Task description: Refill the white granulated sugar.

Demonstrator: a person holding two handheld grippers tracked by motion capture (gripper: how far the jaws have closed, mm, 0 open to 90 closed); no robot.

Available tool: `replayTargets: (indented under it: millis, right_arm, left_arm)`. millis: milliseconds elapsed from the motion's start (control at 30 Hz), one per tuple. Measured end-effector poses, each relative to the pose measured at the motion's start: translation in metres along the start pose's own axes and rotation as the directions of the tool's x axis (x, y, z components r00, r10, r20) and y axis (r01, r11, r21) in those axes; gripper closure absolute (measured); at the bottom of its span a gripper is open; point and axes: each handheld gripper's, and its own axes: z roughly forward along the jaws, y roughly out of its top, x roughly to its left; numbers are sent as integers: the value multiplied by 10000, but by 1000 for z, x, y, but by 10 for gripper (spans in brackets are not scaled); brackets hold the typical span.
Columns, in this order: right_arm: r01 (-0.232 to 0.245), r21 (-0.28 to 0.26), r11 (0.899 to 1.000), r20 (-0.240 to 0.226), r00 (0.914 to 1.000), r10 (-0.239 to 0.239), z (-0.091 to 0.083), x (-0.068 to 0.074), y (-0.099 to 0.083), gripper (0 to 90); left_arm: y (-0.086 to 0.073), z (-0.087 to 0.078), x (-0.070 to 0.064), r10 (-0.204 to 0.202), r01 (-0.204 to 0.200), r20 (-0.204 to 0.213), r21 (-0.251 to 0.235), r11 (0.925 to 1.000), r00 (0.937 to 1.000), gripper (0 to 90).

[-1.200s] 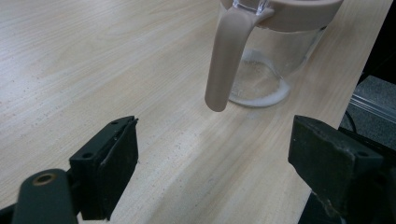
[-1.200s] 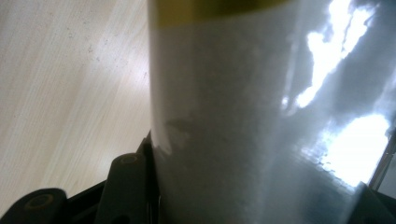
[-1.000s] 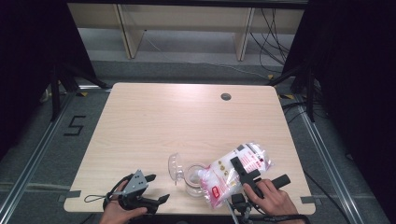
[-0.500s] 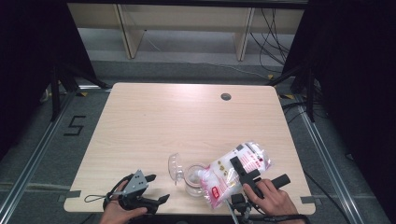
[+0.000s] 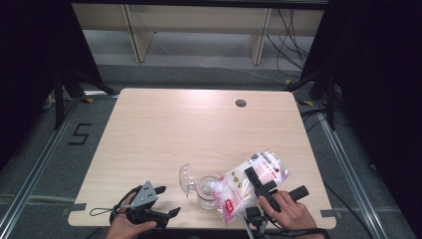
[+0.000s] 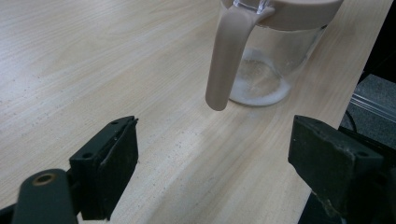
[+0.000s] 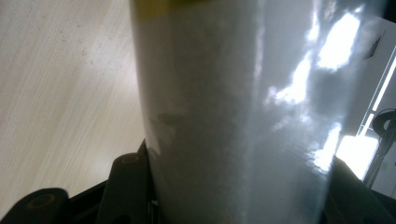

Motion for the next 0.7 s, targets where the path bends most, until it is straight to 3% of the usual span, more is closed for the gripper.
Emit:
replayTargets:
  millis: [367,433,467,600,700]
  right_arm:
    - [12,-72,10000,1,10000,-12,1,1,-1,534]
    - [-175,40,9998,-55,9998,175,0,2,0,534]
    - [18,-34,10000,-54,10000,-18,1,1,0,534]
    - [-103,-23,9999,-66,9999,103,1,1,0,534]
    - [214,-156,9996,43,9998,-213,1,-1,1,535]
  left_arm:
    - [0,1,1,-13,13,86,-61,10000,10000,158]
    - [-1,1,1,49,-49,20,-82,10000,10000,158]
    - [0,1,1,23,-22,80,-61,10000,10000,158]
    - [0,1,0,1,-1,64,4,10000,10000,159]
    - [0,1,0,-2,2,66,8,10000,10000,158]
